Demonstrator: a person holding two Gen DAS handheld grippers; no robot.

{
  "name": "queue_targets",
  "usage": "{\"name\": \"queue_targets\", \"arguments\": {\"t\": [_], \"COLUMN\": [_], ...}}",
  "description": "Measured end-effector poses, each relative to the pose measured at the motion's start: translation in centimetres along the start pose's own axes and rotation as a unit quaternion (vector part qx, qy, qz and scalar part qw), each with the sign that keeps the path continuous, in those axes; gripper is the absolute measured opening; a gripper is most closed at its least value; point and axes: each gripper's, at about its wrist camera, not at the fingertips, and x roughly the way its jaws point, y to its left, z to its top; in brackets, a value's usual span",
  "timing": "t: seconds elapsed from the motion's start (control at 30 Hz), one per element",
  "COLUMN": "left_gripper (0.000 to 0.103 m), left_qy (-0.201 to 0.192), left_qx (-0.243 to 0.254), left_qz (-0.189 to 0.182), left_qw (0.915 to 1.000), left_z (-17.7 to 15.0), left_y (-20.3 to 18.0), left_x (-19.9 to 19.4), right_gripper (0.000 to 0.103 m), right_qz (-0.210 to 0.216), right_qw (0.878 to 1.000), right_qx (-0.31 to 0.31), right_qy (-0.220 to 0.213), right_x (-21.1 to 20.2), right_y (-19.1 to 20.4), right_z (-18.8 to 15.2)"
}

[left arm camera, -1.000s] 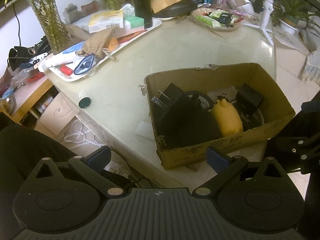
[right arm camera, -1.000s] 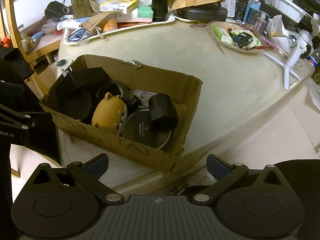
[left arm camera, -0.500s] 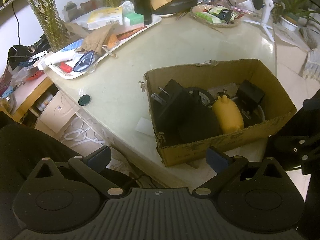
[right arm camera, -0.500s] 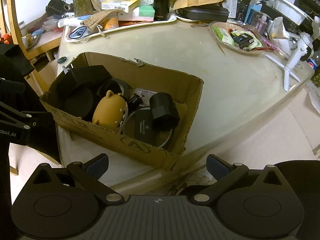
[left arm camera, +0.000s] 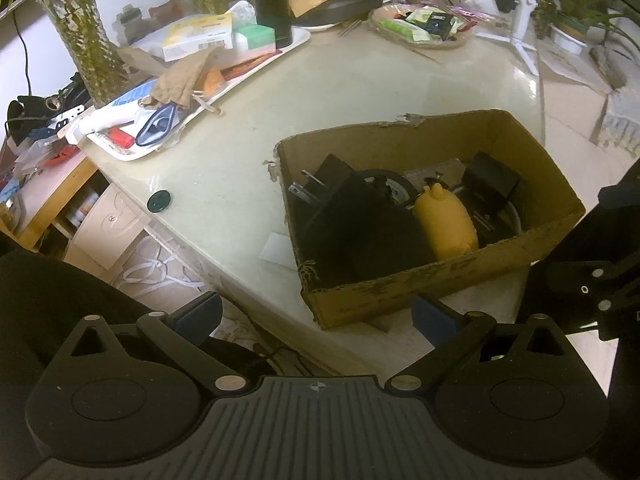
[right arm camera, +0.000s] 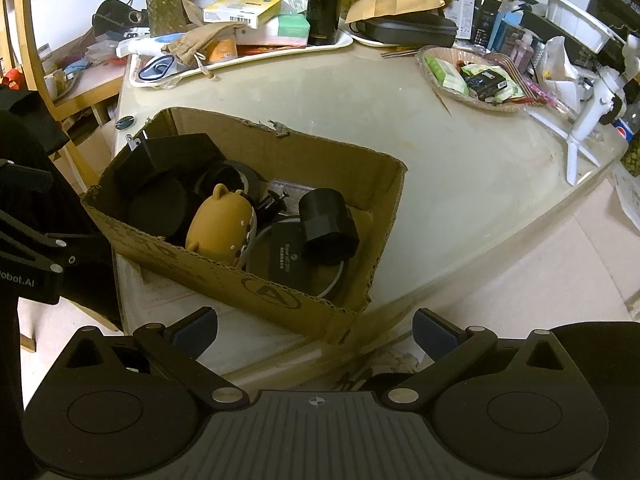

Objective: Organize rigid objects

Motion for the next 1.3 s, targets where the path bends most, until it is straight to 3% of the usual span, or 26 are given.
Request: {"name": "queue_targets", "arguments": {"t": [1.3], "left_gripper": [0.103], "left_qy": [0.000], "left_qx": [0.007], "left_qz": [-0.001], "left_qw": [1.0000], "left_z": [-0.01], "left_y": [-0.29], "left_x": [-0.09], "right_gripper": [0.103], "right_qz": [0.001], "right_qw": [1.000], "right_qx": [0.006], "right_qy": [0.003], "right_x": [0.05], "right_y": [-0.23], "right_z": [0.03]}}
